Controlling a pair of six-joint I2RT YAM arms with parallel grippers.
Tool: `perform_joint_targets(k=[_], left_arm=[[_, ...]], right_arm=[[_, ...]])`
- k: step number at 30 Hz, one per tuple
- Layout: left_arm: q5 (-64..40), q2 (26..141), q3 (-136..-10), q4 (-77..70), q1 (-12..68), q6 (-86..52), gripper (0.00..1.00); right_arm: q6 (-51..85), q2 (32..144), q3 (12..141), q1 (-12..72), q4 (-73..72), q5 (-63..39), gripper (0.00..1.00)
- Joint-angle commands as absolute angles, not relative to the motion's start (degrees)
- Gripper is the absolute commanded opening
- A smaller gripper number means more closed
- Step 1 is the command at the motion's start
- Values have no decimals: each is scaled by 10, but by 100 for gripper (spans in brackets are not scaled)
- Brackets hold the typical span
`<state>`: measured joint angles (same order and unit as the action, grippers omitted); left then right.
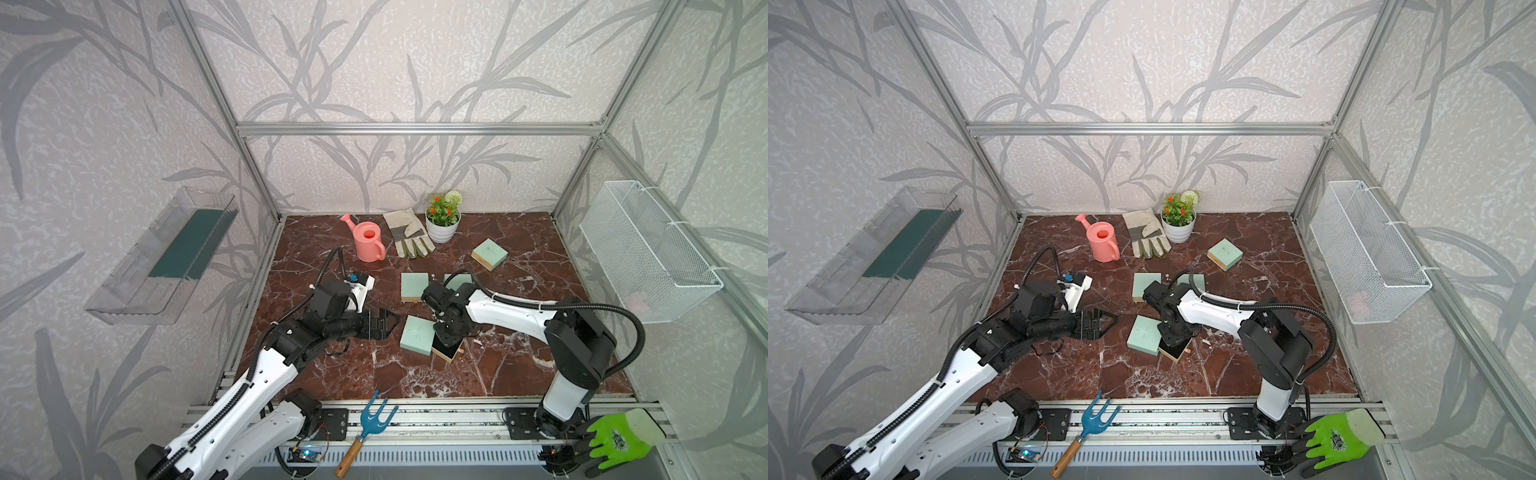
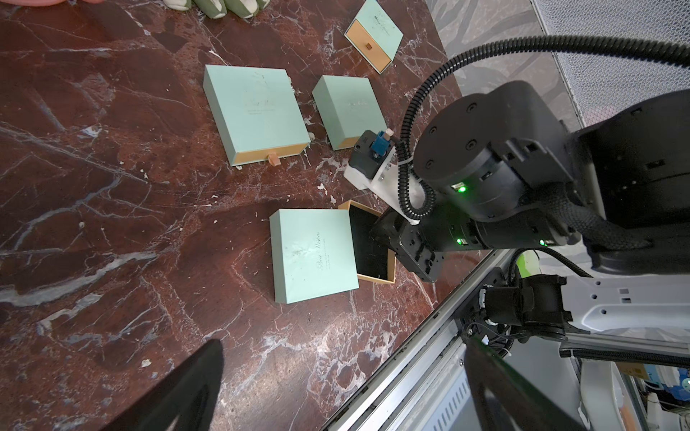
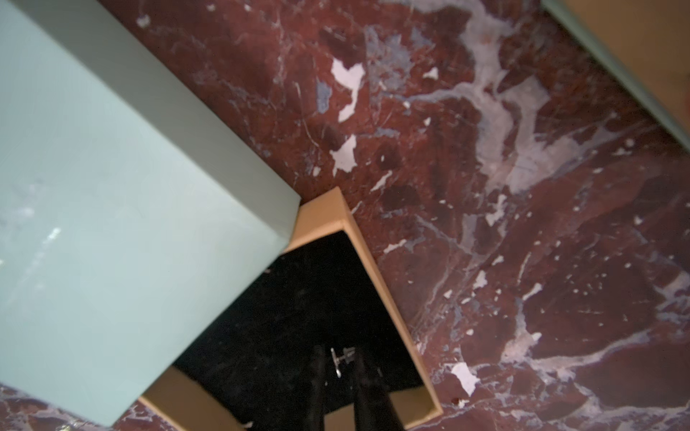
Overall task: Take out the earrings from the drawer-style jewelry box
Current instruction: Pick up the earring from the drawer.
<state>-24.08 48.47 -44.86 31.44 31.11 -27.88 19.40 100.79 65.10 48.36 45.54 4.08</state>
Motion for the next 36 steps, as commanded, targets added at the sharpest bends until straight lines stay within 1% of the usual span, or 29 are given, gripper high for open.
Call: perform_joint_targets(k=[1, 13, 16, 26, 27, 36], left_arm=[[-238, 484, -466, 320, 309, -271, 99], [-238, 482, -466, 320, 309, -272, 99], [-238, 482, -465, 321, 309, -272, 99], [-237, 482, -466, 321, 309, -272, 99], [-237, 482, -465, 322, 309, -272, 99], [-236, 482, -465, 321, 308, -272, 99]], right_arm=[[191, 1012, 664, 487, 472, 48, 16], [195, 1005, 662, 490, 478, 65, 4], [196, 1000, 663, 490, 480, 65, 0], [202, 981, 668, 490, 482, 53, 0], [203, 963, 670, 490, 482, 51, 0], [207, 932, 684, 488, 488, 44, 0]])
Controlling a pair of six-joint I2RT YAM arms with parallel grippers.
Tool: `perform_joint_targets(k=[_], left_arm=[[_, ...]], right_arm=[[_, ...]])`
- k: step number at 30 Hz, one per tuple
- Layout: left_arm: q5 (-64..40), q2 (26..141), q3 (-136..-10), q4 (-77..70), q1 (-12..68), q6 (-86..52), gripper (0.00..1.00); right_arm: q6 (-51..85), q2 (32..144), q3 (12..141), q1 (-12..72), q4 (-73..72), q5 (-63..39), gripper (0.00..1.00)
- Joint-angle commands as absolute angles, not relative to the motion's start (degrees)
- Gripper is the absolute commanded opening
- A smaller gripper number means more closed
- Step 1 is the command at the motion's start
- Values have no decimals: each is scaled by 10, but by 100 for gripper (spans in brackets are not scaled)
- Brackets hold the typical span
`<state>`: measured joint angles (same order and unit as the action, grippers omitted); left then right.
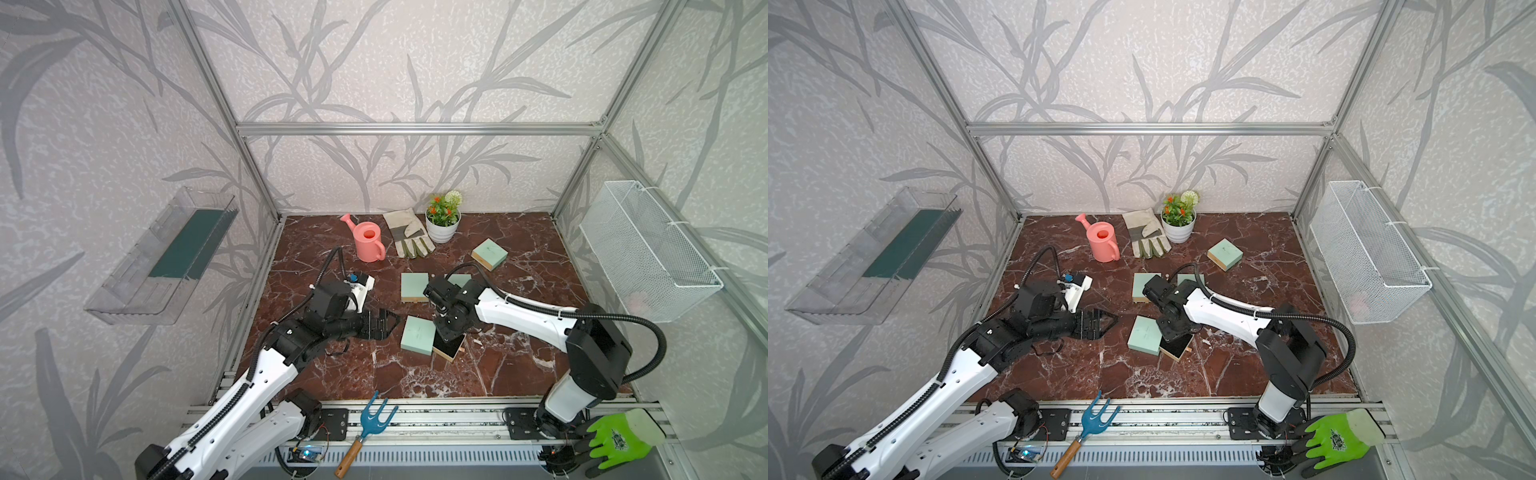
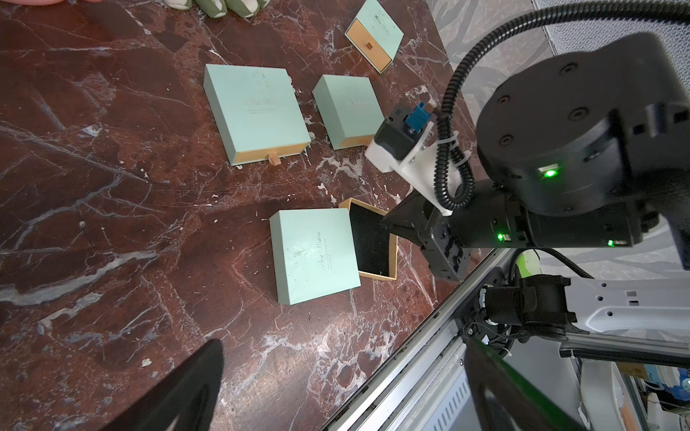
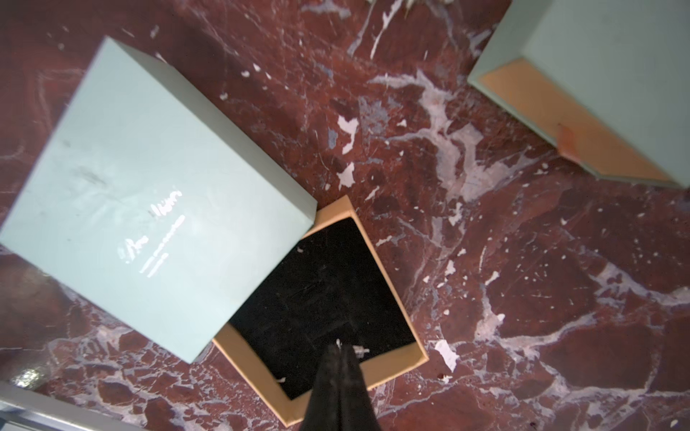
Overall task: Take out the earrings from the drawer-style jewelry box
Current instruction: Pick up the earring from the drawer, then place the earring at the center of the board.
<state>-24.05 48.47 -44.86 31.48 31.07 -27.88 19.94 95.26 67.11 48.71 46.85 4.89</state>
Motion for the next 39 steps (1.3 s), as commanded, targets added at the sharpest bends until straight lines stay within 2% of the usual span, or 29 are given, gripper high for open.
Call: perform_joint_targets(k=[1, 7, 12, 27, 39], left_arm=[[-236, 482, -466, 322, 309, -271, 99], [-236, 482, -465, 322, 308, -271, 99], [-236, 478, -466, 323, 309, -272, 99], [-262, 456, -459, 305, 308, -267, 99], [-276, 395, -423, 247, 306, -258, 99]], right_arm=[[207, 929, 686, 487, 487, 44, 0], [204, 920, 712, 460, 501, 40, 0], [205, 911, 718, 404, 500, 28, 0], [237, 934, 701, 107, 430, 78, 0], [240, 1020, 702, 36, 376, 43, 0]])
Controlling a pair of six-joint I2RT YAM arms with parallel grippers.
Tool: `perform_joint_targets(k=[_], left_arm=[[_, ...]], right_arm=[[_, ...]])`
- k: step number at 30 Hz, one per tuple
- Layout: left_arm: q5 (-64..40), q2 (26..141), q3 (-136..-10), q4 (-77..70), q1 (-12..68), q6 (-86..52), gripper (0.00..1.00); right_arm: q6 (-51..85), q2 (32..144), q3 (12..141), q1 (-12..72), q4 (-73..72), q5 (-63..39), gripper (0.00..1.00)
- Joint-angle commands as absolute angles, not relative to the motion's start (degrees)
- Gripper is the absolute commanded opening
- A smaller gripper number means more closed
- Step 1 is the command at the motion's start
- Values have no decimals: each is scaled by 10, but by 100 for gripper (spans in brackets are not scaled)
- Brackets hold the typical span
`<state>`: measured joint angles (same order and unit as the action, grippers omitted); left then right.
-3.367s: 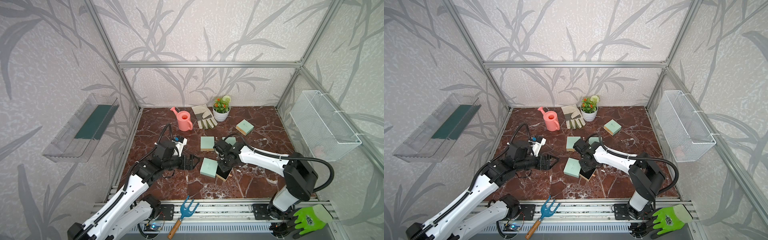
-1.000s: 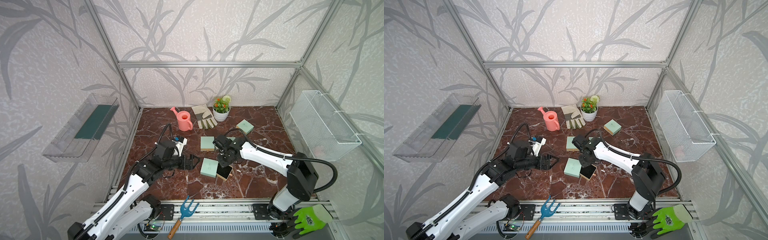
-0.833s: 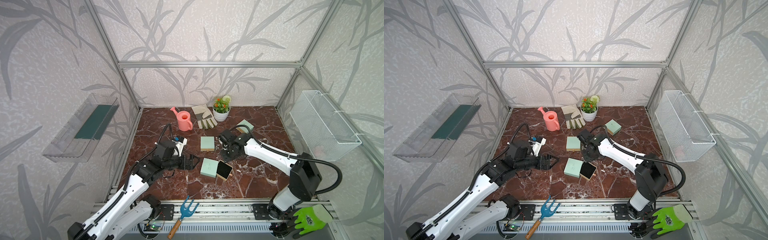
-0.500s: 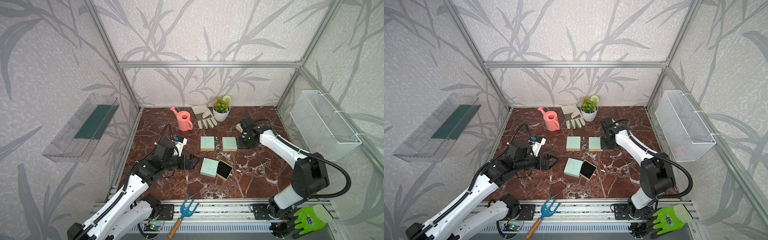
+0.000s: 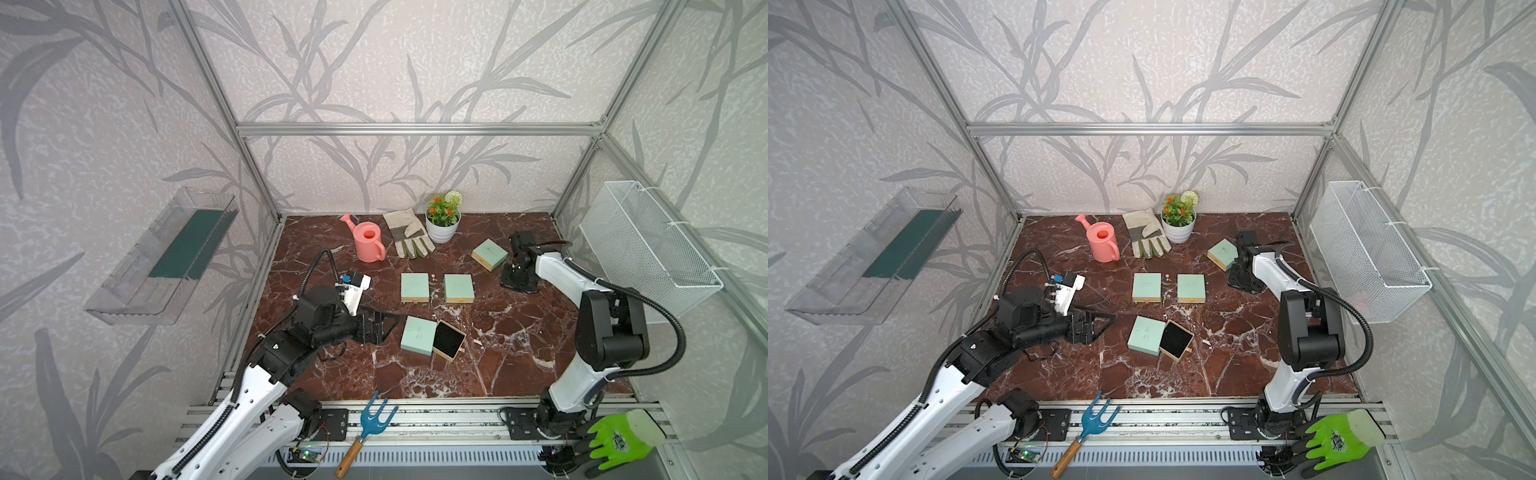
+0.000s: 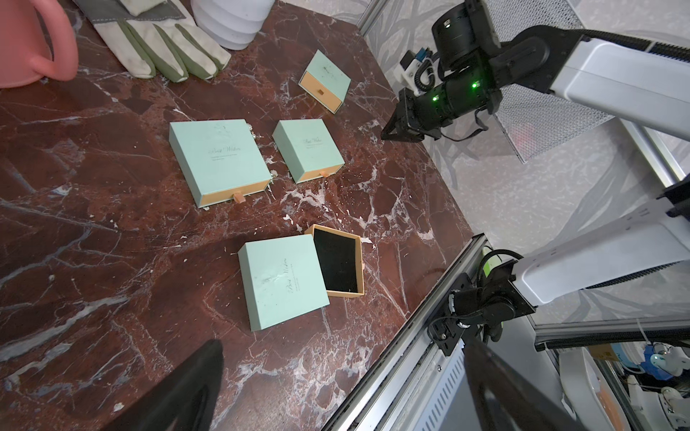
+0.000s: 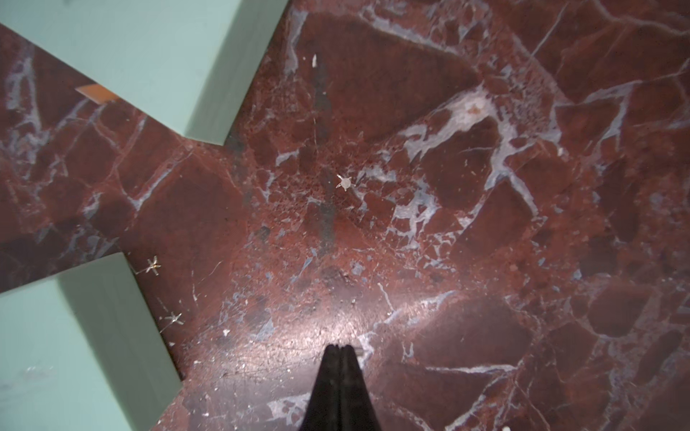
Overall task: Take out the earrings from the drawer-style jewelry box
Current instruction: Place the earring at the center of the board.
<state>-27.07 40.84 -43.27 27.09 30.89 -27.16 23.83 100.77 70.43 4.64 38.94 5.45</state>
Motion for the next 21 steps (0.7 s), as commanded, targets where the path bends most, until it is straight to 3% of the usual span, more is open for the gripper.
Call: perform_joint_targets(k=[1, 21], left_arm=[[-273, 392, -421, 244, 306, -258, 99], [-268, 407, -425, 255, 302, -256, 99]], right_arm=[[240, 1024, 702, 33, 376, 42, 0], [224, 1086, 725, 0, 355, 9, 0]])
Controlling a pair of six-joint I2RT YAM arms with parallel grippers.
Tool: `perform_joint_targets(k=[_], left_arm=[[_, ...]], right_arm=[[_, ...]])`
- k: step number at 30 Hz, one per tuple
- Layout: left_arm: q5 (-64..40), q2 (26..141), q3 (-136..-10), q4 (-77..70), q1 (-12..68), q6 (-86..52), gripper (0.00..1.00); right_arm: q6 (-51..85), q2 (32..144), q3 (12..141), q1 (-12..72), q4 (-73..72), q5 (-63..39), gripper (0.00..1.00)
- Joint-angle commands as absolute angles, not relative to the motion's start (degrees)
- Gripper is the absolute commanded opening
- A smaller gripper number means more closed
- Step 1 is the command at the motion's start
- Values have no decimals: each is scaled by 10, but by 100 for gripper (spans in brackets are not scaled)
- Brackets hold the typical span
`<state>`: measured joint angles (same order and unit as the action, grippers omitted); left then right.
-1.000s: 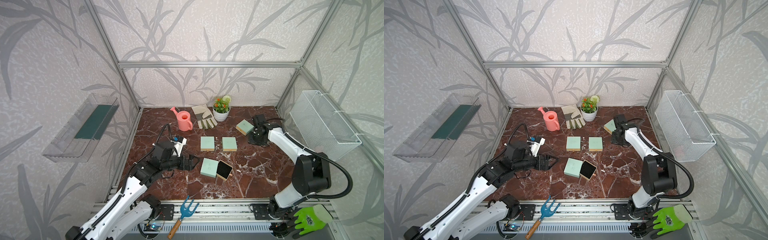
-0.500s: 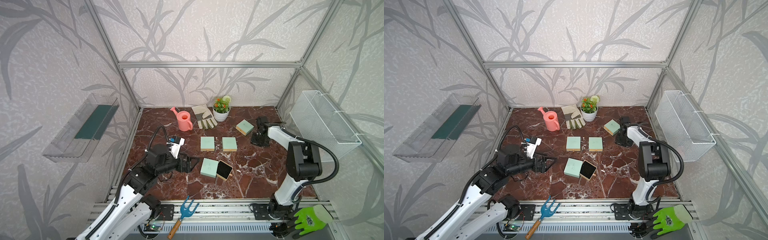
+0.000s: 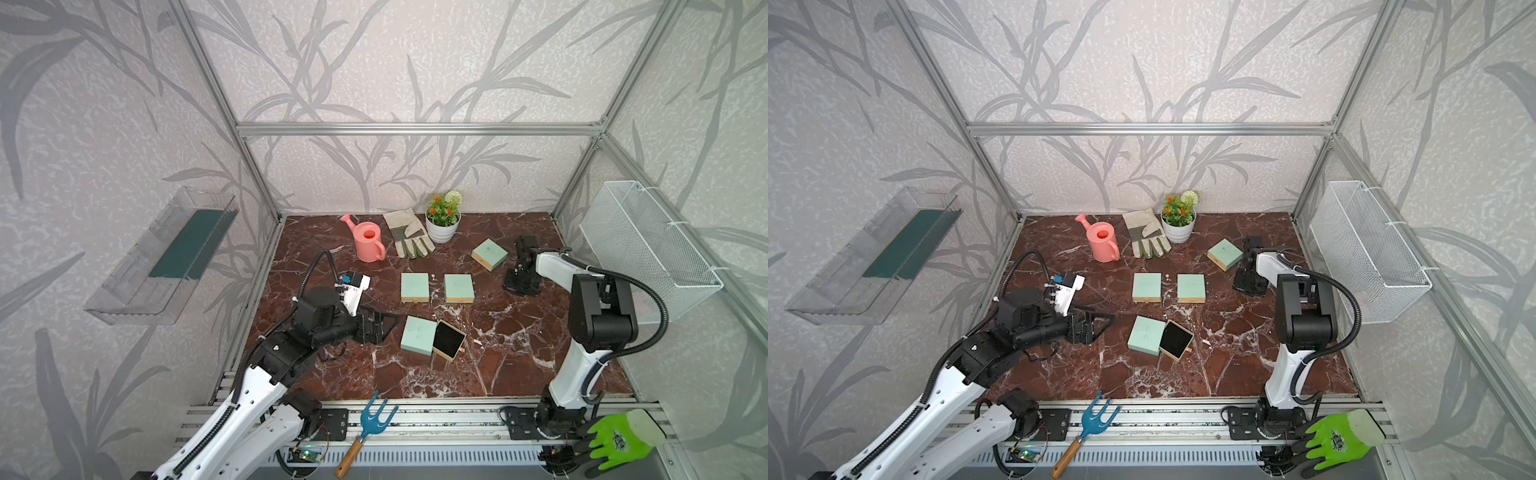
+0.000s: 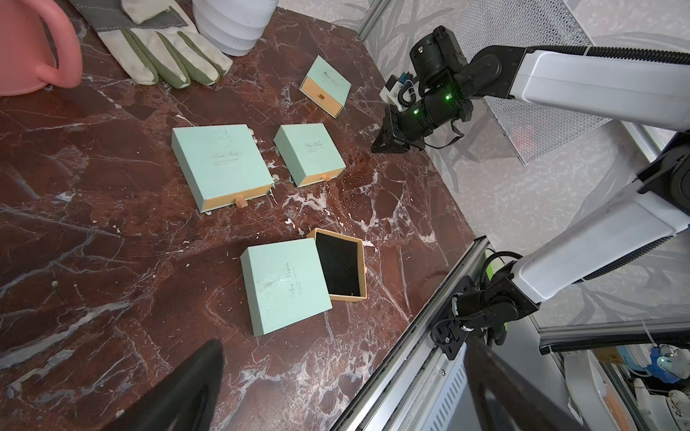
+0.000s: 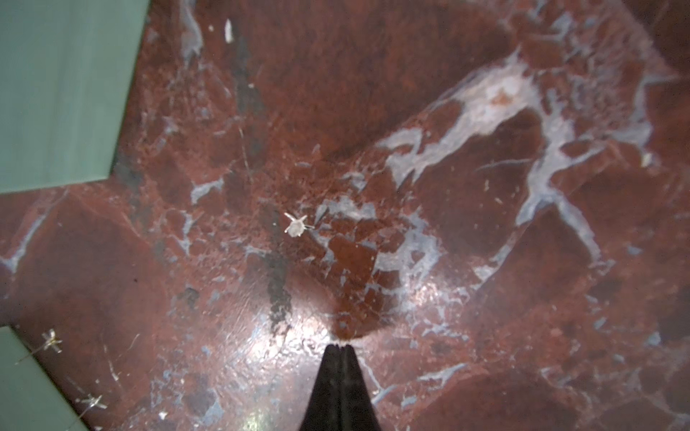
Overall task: Take out the earrings from the drawer-style jewelry box
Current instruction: Place the earring at the center of the board.
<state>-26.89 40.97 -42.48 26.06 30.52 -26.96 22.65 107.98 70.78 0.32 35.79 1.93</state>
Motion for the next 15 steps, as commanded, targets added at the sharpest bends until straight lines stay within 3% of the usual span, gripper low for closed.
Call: perform_joint_targets(k=[1, 15], left_arm=[[-268, 408, -425, 256, 301, -257, 99], [-267, 409, -425, 258, 302, -258, 99]], right_arm=[[224, 1086, 725, 0, 354, 7, 0], [221, 1101, 740, -1, 364, 2, 0]])
